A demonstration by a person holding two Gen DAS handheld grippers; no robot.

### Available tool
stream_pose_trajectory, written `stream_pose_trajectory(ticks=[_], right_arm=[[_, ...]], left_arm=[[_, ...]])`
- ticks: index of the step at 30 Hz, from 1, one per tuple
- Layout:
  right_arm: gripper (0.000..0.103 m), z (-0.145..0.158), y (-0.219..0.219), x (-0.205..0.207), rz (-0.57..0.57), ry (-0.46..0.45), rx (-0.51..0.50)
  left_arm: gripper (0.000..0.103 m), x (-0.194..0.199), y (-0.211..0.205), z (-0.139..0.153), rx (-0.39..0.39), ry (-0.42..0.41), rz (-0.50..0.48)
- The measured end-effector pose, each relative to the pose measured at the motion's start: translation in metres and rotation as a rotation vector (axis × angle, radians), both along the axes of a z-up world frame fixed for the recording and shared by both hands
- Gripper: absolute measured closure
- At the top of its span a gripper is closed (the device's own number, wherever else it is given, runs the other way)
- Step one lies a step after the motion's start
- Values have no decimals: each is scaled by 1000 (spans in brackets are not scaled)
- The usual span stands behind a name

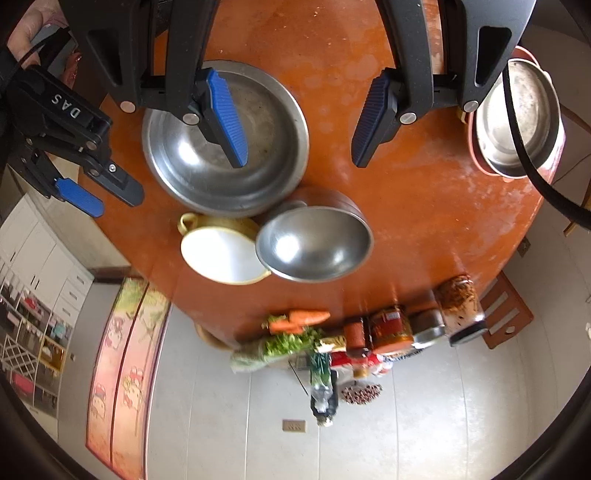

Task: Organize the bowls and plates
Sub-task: 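Move both tools to the large steel basin rim and grasp it, then lift the steel basin with both tools and carry it toward the stacked plates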

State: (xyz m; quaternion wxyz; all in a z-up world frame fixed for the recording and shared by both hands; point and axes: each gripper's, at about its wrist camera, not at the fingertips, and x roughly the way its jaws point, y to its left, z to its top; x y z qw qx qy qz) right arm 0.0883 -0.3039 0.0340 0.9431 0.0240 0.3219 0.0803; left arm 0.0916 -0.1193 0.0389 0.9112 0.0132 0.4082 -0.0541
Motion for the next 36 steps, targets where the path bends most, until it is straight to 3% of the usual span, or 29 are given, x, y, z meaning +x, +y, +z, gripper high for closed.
stream_pose_trajectory(ticks=[9, 16, 28, 36], right_arm=[[29, -39, -3, 20, 44, 113, 76], [29, -60, 10, 27, 95, 160, 74], [62, -69, 22, 30, 147, 143, 89], [66, -70, 25, 31, 145, 155, 109]], left_arm=[[45, 14, -16, -27, -22, 87, -29], [44, 25, -16, -48, -16, 138, -7], [45, 33, -13, -66, -27, 166, 4], [49, 32, -9, -70, -60, 165, -14]])
